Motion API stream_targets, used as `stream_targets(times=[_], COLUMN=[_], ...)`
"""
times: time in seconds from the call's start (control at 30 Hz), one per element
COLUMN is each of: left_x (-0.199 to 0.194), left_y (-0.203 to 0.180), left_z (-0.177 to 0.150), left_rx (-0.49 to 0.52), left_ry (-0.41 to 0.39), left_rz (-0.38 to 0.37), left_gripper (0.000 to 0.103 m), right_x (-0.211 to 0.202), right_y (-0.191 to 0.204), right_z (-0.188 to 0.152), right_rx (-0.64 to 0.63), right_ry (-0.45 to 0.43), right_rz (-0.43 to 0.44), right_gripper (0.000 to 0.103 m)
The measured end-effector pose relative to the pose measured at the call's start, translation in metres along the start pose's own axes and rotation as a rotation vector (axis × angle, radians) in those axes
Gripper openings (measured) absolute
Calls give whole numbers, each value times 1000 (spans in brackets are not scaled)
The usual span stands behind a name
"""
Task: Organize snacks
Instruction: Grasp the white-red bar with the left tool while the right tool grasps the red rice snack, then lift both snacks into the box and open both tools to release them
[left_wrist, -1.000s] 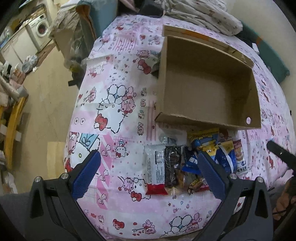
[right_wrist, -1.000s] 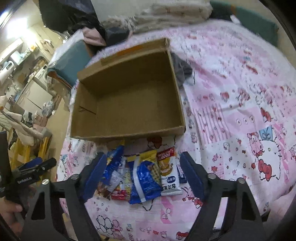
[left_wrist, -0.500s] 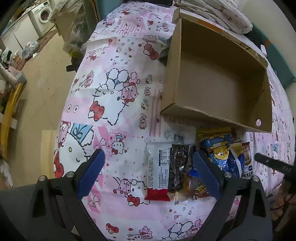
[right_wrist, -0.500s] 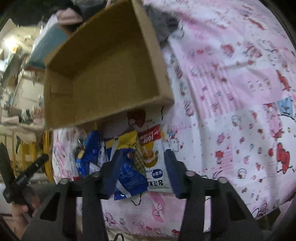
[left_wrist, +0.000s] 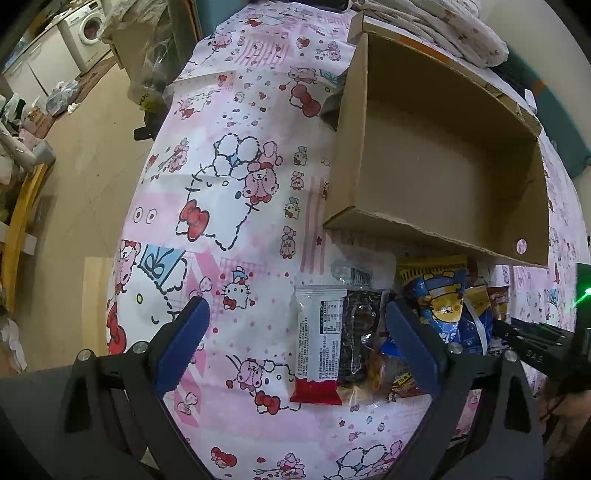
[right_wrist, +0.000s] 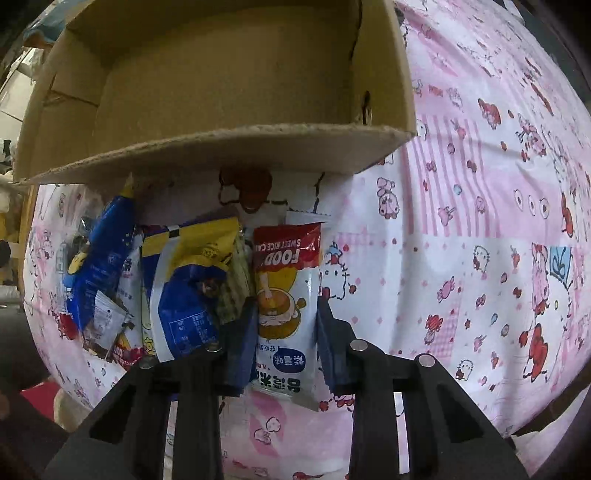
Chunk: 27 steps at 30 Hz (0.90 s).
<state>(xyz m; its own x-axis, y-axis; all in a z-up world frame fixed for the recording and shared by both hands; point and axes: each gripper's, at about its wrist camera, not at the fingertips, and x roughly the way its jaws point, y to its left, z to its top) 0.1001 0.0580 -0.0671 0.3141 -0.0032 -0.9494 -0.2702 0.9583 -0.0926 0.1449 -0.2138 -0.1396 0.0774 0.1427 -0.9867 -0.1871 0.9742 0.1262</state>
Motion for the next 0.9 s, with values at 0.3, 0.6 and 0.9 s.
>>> stream_targets(times=[0.3, 0.6, 0.9], left_x=[25, 69, 28], left_y=[13, -4, 2], left_z=[-4, -24, -27], left_rx=[-28, 33, 33], left_ry=[64, 245, 153], left_rz=[37, -43, -32], left_gripper=[89, 36, 27], right_x=[-65, -72, -71], right_y=[-25, -25, -7], right_z=[-22, -26, -27], right_rx=[157, 167, 135], right_ry=[-193, -208, -211], right_rz=[287, 334, 395], right_gripper=[31, 31, 31])
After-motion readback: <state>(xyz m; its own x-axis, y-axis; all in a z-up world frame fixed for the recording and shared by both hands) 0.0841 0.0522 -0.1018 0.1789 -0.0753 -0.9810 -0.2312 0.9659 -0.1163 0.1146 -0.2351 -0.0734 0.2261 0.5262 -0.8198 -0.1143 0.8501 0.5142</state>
